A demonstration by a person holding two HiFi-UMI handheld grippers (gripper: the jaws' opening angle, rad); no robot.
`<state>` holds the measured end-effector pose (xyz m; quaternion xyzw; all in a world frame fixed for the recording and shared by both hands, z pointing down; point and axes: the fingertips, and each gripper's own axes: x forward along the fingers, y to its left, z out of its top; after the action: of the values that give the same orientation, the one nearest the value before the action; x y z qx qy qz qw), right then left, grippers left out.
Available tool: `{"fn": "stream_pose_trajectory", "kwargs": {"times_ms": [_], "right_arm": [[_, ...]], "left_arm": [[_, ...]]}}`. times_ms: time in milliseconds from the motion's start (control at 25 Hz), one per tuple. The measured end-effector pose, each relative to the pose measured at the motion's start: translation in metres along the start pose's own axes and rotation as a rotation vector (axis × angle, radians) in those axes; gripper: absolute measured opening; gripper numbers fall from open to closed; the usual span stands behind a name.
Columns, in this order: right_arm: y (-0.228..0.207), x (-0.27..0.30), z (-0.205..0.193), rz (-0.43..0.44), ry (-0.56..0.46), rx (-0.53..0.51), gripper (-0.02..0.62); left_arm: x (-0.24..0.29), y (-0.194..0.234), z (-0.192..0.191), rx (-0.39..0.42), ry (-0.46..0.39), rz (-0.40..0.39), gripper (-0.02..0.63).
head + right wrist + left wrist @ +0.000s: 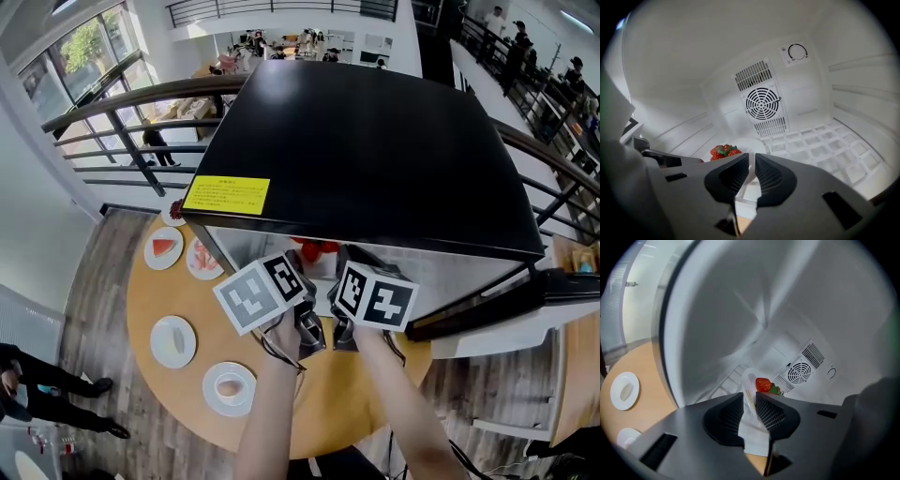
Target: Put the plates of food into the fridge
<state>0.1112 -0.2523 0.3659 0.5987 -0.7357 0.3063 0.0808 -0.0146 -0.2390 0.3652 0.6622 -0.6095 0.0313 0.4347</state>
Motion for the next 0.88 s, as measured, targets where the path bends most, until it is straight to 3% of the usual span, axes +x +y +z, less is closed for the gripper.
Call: {"fn": "stream_pose_trajectory", "kwargs": {"times_ms": [320,600,720,880], "right_arm": [[0.005,-0.018,-0.016,0.078,0.024,0.01,0.05],[0.01,-0.018,-0.032,0.085,0.158,-0.12,0.049],[0.011,-0.018,-0.029,0.091,0.138,-0.101,0.048],[0.007,-0.012,-0.023,0.077,0.086,-0.049,0.034]], "left_arm": [[0.011,0.004,-0.001,-0.004,0.028,0.053,0.086],[0.015,0.007,0.002,-0.057,0.0,0.064,0.086],[0.015,0.007,0.004,-0.075,-0.004,0.061,0.086],[0.013,0.004,0.001,-0.012,-0.002,0.038,0.086]]}}
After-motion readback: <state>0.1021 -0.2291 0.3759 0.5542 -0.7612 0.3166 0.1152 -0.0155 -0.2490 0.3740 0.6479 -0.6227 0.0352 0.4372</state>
